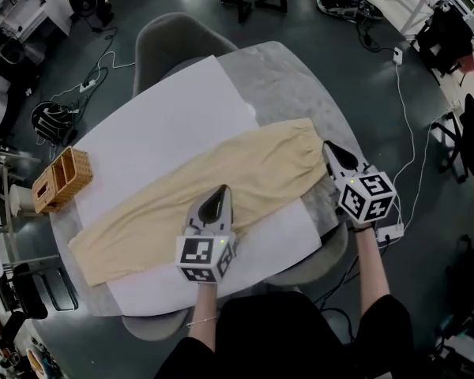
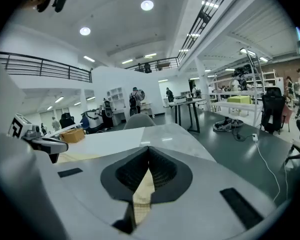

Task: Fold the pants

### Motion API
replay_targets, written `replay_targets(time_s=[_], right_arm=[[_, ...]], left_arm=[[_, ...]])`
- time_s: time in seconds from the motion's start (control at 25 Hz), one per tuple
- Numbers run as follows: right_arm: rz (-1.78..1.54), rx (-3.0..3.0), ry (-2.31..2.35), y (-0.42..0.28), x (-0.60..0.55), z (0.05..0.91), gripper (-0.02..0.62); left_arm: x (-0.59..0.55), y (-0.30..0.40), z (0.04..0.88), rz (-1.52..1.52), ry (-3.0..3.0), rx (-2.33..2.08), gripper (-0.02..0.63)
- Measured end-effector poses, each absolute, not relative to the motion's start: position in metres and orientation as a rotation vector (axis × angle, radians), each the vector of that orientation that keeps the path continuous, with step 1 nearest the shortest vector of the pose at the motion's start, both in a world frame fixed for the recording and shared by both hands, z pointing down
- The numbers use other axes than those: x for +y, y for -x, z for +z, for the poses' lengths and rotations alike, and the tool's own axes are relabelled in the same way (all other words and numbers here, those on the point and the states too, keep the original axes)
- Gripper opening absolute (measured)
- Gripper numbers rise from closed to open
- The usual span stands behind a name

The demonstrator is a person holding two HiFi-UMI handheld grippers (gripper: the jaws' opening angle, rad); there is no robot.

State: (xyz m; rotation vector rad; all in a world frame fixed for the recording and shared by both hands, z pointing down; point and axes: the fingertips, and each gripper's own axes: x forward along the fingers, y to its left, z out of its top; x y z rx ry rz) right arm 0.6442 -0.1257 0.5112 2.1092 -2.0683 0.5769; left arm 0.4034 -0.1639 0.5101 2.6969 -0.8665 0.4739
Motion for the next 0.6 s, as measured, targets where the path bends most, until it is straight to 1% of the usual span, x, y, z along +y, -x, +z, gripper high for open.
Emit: replay_targets(time_s=[0.48,0.52,0.56,0.6], right_arm=[[0.788,-1.903,-1.956,-0.67,-0.156,0.573,0.022],[0.812,-1.895,-1.95,-0.672,-0.157,0.578,0.033],[0.837,-1.893,-1.943,-0.672,-0.159,0.582,0.079],[0.861,-1.894,-1.934,-0.672,-0.16,0.586,0.111]], left_arm=[[-0.181,-0.432,0.542,0.523,-2.613,-0.813,0.008],[-0.181,-0.434,0.544,0.526,-2.61,-0.81,0.008],[-0.182,-0.436,0.545,0.529,-2.608,-0.807,0.008],[-0.182,-0.437,0.546,0.532,-2.607,-0.803,0.008]])
